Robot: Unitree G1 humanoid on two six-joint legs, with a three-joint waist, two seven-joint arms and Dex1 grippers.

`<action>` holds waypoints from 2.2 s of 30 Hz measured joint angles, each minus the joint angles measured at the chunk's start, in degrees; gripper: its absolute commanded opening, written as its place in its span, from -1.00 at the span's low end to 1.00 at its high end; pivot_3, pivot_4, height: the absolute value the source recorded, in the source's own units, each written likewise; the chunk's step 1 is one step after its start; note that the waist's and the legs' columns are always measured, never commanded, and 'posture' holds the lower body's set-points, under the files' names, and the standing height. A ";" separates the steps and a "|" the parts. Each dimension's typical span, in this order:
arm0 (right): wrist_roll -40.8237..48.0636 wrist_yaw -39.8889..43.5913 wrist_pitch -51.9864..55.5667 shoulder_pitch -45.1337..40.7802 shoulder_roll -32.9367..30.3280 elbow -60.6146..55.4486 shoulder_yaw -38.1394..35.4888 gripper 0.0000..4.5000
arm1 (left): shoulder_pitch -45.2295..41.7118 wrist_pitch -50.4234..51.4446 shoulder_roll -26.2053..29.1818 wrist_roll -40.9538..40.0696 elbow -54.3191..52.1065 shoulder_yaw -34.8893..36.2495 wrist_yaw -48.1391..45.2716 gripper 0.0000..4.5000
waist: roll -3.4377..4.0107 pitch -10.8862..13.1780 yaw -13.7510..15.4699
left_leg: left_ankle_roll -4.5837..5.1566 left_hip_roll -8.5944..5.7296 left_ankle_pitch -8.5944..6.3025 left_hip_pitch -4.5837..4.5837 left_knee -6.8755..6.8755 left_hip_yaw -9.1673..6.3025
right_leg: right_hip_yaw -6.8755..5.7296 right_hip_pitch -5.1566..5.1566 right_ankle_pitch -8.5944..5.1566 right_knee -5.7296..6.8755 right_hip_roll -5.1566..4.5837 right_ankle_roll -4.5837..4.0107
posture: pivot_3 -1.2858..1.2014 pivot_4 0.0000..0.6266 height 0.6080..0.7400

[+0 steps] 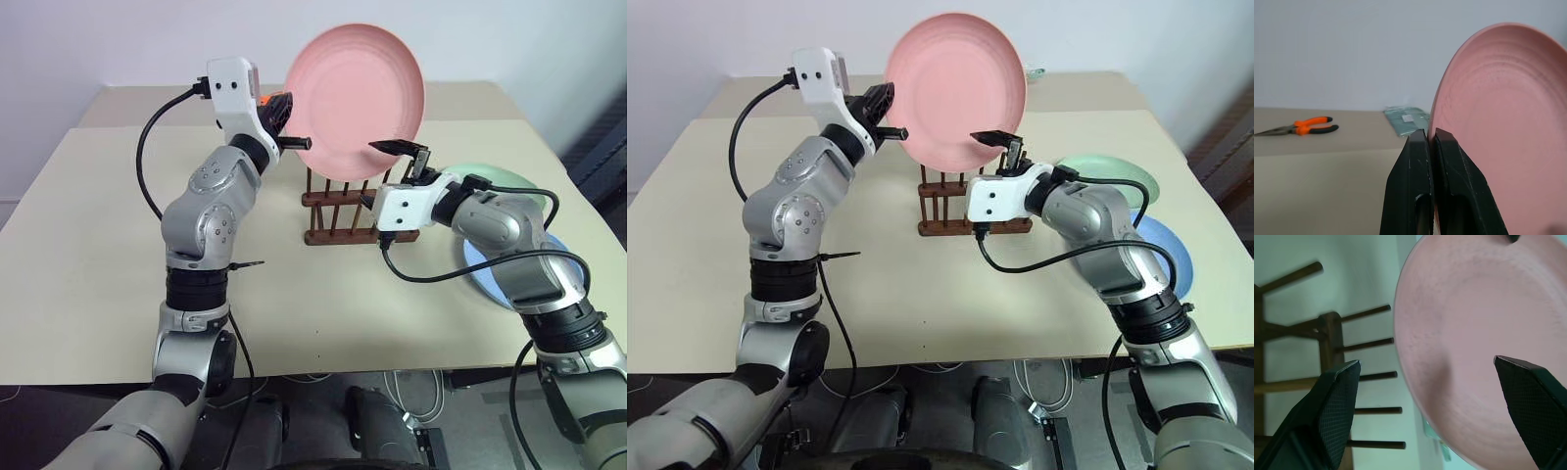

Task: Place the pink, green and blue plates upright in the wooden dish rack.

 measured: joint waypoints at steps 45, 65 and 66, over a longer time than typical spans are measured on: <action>75.12 2.06 51.19 5.66 6.93 -0.98 -34.35 -1.00 | 27.84 -6.31 22.50 -8.33 -17.30 -15.70 -48.62 0.29 | 0.20 0.02 0.01 | 0.09 0.06 -0.03 -0.15 0.00 0.05 | 0.06 -0.19 -0.02 0.08 0.02 -0.23 | 0.03 -0.52 1.00; 69.08 0.05 41.99 11.59 -7.57 1.32 -44.74 0.97 | 27.01 -10.73 20.16 1.34 -13.34 -19.25 -46.28 0.32 | 0.22 0.01 0.08 | 0.11 0.06 -0.04 -0.14 0.00 0.10 | 0.06 -0.15 -0.05 0.04 0.02 -0.24 | 0.03 -0.52 1.00; 65.88 0.71 39.86 13.78 -9.22 1.65 -42.96 0.97 | 27.02 -11.10 20.10 1.56 -12.94 -19.30 -46.36 0.32 | 0.22 0.00 0.01 | 0.11 0.07 -0.04 -0.13 0.00 0.11 | 0.06 -0.14 -0.06 0.04 0.02 -0.27 | 0.03 -0.52 1.00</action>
